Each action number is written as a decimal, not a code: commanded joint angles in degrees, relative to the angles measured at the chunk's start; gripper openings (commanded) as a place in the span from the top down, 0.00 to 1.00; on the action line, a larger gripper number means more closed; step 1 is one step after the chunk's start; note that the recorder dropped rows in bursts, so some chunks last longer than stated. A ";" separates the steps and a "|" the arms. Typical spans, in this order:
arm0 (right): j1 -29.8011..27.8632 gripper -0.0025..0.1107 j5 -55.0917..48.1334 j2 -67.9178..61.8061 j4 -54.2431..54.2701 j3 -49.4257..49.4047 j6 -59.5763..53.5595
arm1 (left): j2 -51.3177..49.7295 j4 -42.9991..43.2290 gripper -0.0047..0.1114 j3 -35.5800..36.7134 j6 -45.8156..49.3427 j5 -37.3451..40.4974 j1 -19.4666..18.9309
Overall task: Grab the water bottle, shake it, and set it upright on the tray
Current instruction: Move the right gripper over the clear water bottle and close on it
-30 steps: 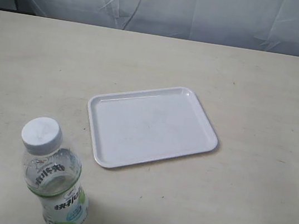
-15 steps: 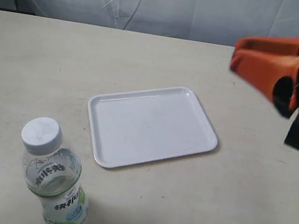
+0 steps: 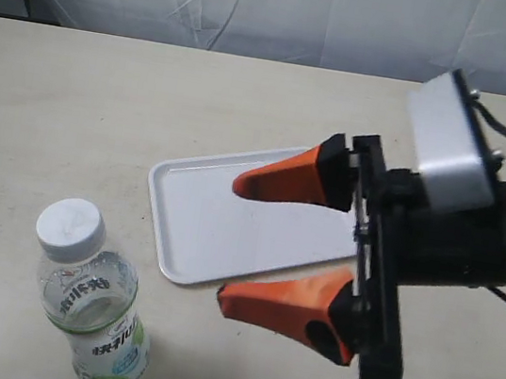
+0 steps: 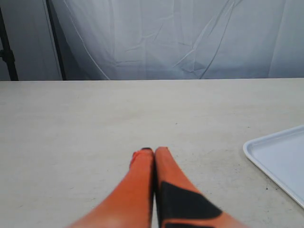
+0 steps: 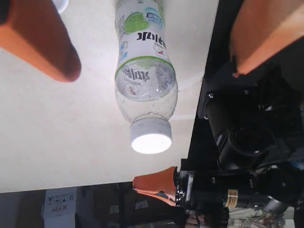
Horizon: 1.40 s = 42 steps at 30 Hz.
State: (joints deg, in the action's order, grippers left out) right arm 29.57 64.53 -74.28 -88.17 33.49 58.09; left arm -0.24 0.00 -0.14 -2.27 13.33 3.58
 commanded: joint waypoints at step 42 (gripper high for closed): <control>24.10 0.23 -4.87 -29.03 27.22 9.99 -22.54 | 0.24 0.00 0.96 0.14 -0.21 -0.06 -0.03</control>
State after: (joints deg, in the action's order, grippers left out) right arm 53.03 59.21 -102.31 -62.02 42.75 35.80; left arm -0.24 0.00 -0.14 -2.27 13.33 3.58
